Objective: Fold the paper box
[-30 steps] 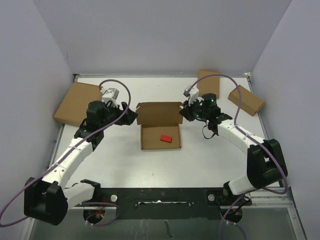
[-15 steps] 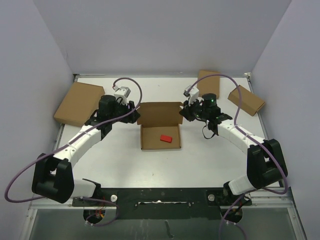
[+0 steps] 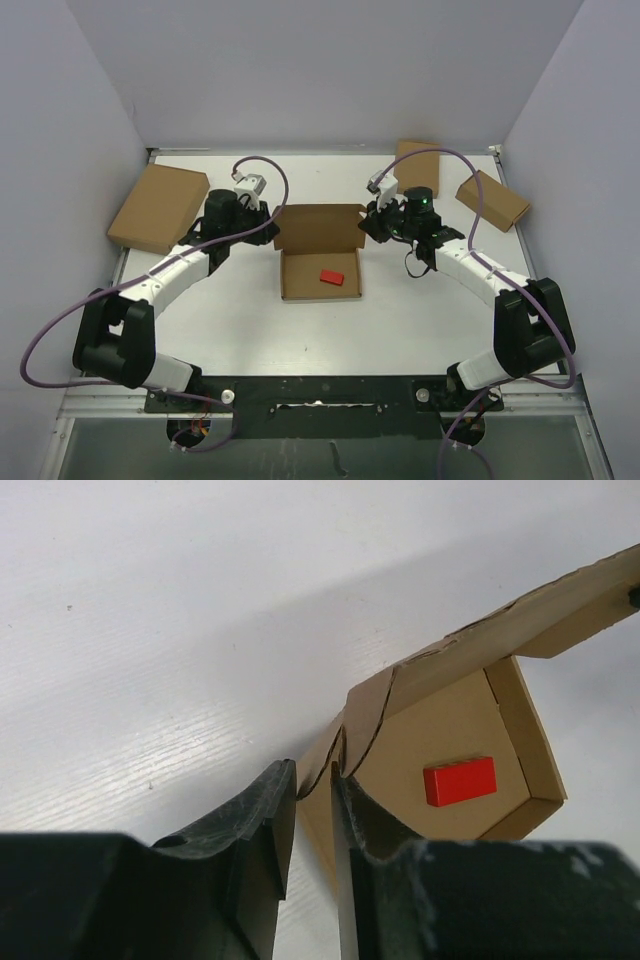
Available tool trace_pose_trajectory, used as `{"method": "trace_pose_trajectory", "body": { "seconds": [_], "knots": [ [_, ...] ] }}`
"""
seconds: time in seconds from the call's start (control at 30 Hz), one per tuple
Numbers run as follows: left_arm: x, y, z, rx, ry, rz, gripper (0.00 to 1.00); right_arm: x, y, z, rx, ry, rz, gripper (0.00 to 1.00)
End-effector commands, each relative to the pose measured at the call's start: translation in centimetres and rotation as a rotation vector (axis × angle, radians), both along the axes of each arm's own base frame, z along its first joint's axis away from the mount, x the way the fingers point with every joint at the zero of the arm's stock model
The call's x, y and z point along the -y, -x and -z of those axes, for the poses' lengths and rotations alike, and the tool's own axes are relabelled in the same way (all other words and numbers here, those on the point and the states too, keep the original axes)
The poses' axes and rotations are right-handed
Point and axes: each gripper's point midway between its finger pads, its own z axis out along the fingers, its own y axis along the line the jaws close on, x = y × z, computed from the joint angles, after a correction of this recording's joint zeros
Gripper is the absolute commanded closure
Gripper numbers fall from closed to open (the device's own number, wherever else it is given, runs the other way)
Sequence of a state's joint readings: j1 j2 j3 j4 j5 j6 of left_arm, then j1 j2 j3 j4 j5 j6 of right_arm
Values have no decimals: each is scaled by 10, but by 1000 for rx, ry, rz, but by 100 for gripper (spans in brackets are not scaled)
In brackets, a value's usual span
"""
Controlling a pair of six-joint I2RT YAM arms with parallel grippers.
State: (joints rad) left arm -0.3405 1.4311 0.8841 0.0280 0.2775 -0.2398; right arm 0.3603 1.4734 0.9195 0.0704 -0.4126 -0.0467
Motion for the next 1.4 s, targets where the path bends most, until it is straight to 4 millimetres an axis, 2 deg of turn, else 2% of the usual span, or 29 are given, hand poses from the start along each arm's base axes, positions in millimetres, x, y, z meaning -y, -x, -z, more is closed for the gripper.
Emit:
{"method": "trace_pose_trajectory", "body": {
  "seconds": [0.0,0.27,0.37,0.7,0.97,1.23,1.37],
  "knots": [
    [11,-22,-37,112,55,13,83,-5,-6,-32,90,-44,-16,100],
    [16,-19,-37,137,74,-4,97,-13,-10,-37,101,-31,-27,100],
    [17,-20,-40,171,59,-15,100,-16,-14,-41,109,-26,-30,100],
    [17,-35,-47,323,-2,-95,100,-31,-38,-53,168,31,-19,100],
    [17,-58,-49,372,-5,-161,100,-49,-65,-45,225,91,12,100],
    [21,-70,-40,384,-25,-167,100,-60,-90,-43,294,110,20,100],
    [22,-68,-31,370,-33,-153,100,-61,-92,-39,282,92,31,100]
  ]
}}
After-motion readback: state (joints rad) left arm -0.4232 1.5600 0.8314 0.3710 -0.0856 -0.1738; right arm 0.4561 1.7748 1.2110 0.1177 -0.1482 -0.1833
